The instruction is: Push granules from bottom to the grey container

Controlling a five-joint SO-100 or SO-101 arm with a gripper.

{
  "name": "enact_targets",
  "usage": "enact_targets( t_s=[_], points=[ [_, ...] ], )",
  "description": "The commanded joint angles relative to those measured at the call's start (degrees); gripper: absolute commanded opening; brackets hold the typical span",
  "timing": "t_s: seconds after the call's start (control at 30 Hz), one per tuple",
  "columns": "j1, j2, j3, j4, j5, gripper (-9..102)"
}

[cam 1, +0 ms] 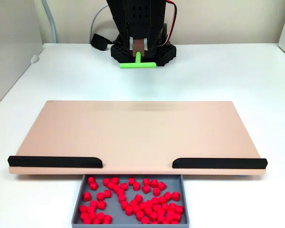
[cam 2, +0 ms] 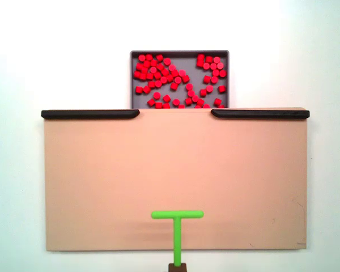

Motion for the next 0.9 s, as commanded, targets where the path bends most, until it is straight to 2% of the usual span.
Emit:
enact_targets(
  t_s=[0.0,0.2,0.87],
  points=[
    [-0.3,5.3,2.7,0.0,0.4,0],
    [0.4,7.6,4.0,-0.8,-3.3,0],
    [-0.7,6.8,4.0,-0.8,-2.7,0]
  ],
)
